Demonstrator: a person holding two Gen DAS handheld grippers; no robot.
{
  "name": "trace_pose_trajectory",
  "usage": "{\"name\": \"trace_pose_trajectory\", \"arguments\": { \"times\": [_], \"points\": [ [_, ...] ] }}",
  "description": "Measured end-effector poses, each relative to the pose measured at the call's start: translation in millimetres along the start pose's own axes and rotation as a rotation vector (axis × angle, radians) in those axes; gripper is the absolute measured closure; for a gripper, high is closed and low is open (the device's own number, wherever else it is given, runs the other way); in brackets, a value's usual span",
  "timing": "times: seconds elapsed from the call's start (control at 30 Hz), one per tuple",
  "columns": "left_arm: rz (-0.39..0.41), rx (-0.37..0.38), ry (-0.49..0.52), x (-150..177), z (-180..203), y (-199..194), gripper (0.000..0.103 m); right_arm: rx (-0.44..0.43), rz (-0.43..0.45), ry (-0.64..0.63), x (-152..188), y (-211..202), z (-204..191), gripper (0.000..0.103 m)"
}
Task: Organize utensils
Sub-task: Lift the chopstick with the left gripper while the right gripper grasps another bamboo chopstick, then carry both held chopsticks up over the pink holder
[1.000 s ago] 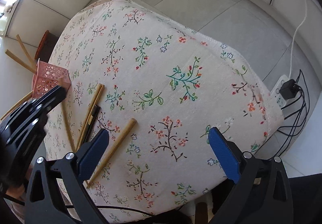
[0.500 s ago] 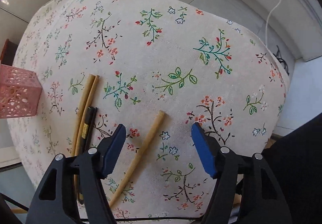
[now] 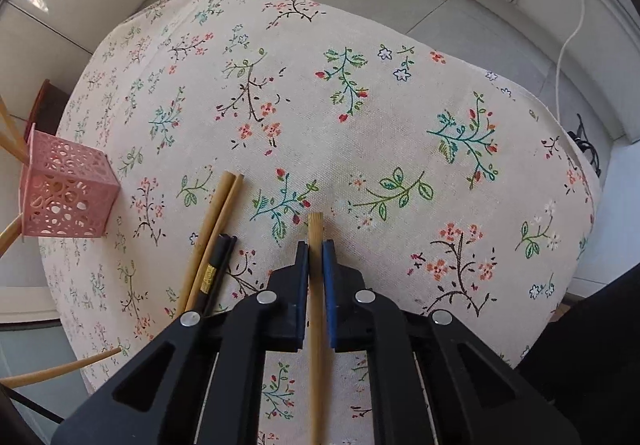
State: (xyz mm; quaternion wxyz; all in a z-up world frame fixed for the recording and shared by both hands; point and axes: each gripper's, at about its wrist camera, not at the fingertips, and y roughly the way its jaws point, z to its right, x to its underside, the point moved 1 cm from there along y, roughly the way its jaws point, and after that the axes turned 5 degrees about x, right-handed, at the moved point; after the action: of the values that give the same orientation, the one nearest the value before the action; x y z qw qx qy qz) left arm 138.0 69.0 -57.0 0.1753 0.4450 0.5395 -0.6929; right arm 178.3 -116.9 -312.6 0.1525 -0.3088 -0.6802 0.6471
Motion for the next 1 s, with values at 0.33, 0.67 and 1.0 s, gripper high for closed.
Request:
{"name": "trace_pose_trajectory", "arguments": {
  "times": [0.33, 0.67, 1.0],
  "points": [
    [-0.001, 0.000, -0.035, -3.3, -0.3, 1.8, 0.097, -0.140, 0.175, -0.152, -9.7, -74.7, 6.6, 0.096],
    [0.026, -0.002, -0.088, -7.6, -6.8, -4.0, 0.097, -0.298, 0.339, -0.265, -1.0, -159.9, 4.9, 0.096],
    [0.126, -0.016, -0.188, -36.9, -14.2, -21.6, 0.097, -0.447, 0.540, -0.325, -8.7, -260.7, -12.3, 0.095]
  ]
}}
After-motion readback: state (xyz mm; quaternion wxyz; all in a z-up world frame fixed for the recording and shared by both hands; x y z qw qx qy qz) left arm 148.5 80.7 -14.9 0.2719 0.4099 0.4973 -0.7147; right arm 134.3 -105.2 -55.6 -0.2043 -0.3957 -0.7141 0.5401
